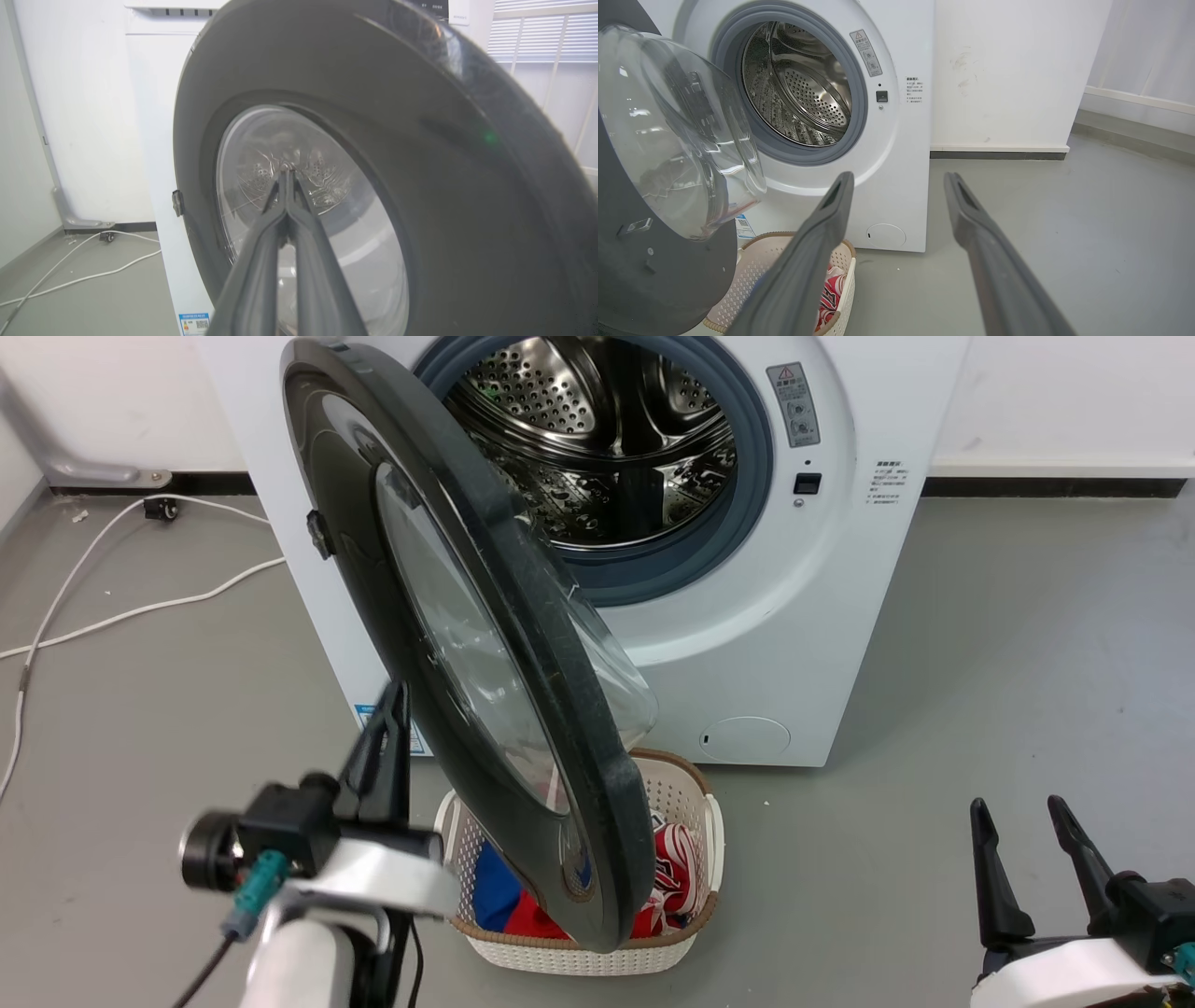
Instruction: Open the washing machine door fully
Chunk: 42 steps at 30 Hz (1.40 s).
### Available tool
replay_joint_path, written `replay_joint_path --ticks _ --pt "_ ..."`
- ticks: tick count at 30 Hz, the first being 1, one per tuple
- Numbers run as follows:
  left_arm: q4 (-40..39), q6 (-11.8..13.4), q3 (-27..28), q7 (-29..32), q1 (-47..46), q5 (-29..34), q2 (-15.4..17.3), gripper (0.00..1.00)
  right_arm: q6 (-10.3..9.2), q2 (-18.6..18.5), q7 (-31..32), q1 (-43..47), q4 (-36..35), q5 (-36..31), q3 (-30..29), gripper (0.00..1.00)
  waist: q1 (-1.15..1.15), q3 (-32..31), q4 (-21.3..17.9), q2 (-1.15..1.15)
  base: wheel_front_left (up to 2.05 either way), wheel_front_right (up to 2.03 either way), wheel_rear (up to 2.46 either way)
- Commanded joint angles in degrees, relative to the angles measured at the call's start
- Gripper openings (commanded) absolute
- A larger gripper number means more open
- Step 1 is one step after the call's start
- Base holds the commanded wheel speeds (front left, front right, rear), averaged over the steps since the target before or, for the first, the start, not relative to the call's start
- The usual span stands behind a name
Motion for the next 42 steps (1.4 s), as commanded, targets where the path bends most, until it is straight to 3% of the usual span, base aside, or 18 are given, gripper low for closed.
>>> replay_joint_path --ticks 1,9,20,27,35,42 --pt "-2.5 0.5 0.2 -0.1 -2.2 0.4 0.1 0.00 -0.01 0.3 0.0 -0.3 -0.3 -0.1 -0.1 1.00 0.00 0.0 0.2 0.00 0.00 0.00 0.00" --pt "-16.4 1.7 -1.7 -0.1 -9.4 1.1 -0.2 0.00 -0.01 0.3 0.3 -0.2 -0.4 -0.5 -0.4 1.00 0.00 -0.2 0.9 0.00 0.00 0.00 0.00" --pt "-25.6 0.7 -14.2 3.0 -11.5 -1.2 -0.4 0.00 -0.01 0.4 -0.2 -0.4 -0.4 -0.7 0.0 1.00 0.00 -0.3 0.5 0.00 0.00 0.00 0.00" --pt "-25.8 -0.2 -26.5 9.6 -7.4 -6.6 -0.4 0.00 -0.01 0.5 0.2 0.3 -0.6 -1.0 -0.3 1.00 0.00 -0.3 0.8 0.00 0.00 0.00 0.00" --pt "-20.3 -0.7 -40.4 16.2 -2.1 -12.6 1.4 0.00 -0.01 0.5 0.8 1.2 -1.2 -1.0 -0.4 1.00 0.00 -0.1 1.1 0.00 0.00 0.00 0.00" --pt "-12.6 0.0 -43.1 17.1 0.2 -13.9 3.2 0.00 -0.01 0.6 1.0 1.1 -1.2 -0.4 -0.3 1.00 0.00 0.1 0.7 0.00 0.00 0.00 0.00"
